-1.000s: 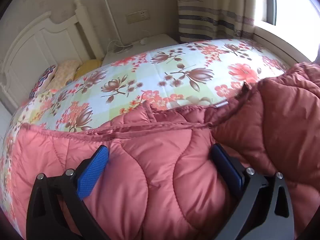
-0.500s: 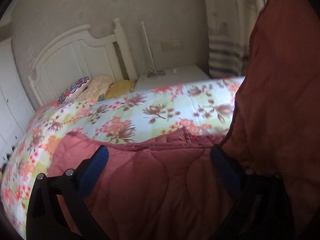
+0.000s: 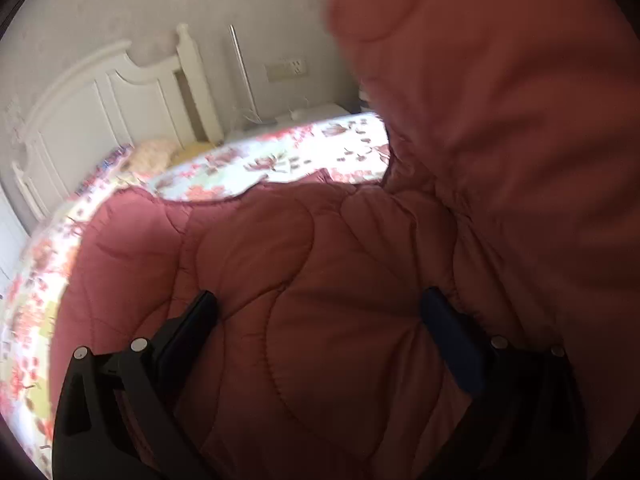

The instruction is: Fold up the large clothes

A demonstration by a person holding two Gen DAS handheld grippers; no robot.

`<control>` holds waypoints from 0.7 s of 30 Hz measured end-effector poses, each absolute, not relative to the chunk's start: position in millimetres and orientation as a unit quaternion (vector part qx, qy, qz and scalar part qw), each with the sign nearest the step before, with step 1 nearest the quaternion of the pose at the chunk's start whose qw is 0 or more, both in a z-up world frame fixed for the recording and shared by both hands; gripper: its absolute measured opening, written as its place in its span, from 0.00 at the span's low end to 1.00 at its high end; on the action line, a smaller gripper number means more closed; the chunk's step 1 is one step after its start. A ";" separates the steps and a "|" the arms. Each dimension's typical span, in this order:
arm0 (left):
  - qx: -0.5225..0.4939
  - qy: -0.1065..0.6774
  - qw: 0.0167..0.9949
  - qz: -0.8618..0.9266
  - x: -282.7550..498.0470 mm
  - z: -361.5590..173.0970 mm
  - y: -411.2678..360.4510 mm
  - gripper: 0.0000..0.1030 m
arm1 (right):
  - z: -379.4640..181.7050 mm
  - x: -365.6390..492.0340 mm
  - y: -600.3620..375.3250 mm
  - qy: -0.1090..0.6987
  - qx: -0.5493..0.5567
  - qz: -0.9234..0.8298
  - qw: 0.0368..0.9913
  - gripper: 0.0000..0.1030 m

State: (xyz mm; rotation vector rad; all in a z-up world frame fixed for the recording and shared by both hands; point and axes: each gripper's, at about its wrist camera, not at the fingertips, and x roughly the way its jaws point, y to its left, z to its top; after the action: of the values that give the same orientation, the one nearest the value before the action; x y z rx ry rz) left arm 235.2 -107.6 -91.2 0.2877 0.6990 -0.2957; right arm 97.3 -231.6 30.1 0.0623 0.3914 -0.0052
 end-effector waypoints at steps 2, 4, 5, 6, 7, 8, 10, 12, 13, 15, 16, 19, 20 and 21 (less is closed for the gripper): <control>0.126 0.347 0.916 -0.158 235.6 -89.0 -101.7 0.98 | 30.0 99.8 -224.3 0.195 0.021 -0.001 0.981 0.39; 0.091 0.348 0.915 -0.183 231.0 -80.8 -86.6 0.98 | 30.4 102.1 -219.7 0.197 0.013 -0.003 0.980 0.39; 0.068 0.345 0.916 -0.193 228.4 -75.6 -77.8 0.97 | 28.2 84.9 -211.5 0.196 0.007 -0.005 0.981 0.40; 0.034 0.334 0.921 -0.200 220.3 -65.1 -61.4 0.97 | 28.0 83.2 -206.9 0.194 -0.006 -0.010 0.981 0.40; 0.013 0.323 0.925 -0.202 213.6 -57.6 -45.8 0.97 | 27.5 83.4 -201.7 0.192 -0.024 -0.015 0.981 0.40; -0.013 0.309 0.930 -0.199 205.1 -48.2 -22.5 0.98 | 26.7 83.5 -195.6 0.193 -0.044 -0.020 0.980 0.41; -0.044 0.293 0.939 -0.173 197.3 -36.7 16.3 0.98 | 20.8 85.1 -178.8 0.197 -0.095 -0.028 0.975 0.43; -0.092 0.281 0.944 -0.147 194.5 -26.0 68.6 0.98 | 11.1 86.4 -160.2 0.198 -0.151 -0.033 0.968 0.46; -0.120 0.282 0.941 -0.143 195.3 -21.7 93.5 0.98 | 2.7 87.3 -146.6 0.199 -0.193 -0.036 0.960 0.48; -0.168 0.287 0.931 -0.151 198.5 -14.5 137.0 0.98 | -20.5 85.7 -111.0 0.195 -0.291 -0.042 0.936 0.52; -0.178 0.285 0.930 -0.150 198.5 -9.9 152.4 0.98 | -36.8 85.1 -96.3 0.190 -0.352 -0.045 0.915 0.54; -0.159 0.296 0.929 -0.155 200.8 0.2 164.5 0.98 | -99.0 80.0 -56.9 0.167 -0.532 -0.039 0.830 0.59; -0.152 0.300 0.928 -0.162 202.5 1.8 162.6 0.98 | -116.9 75.2 -49.0 0.150 -0.568 -0.041 0.809 0.59; -0.136 0.305 0.926 -0.176 205.2 6.7 157.1 0.98 | -127.9 72.4 -46.4 0.133 -0.589 -0.046 0.796 0.59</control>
State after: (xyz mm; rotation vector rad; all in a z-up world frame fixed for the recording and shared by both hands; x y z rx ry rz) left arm 205.2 157.1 6.7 -0.2787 0.6258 -0.3613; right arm 72.4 -46.4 -127.9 -1.2643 0.2854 -0.0980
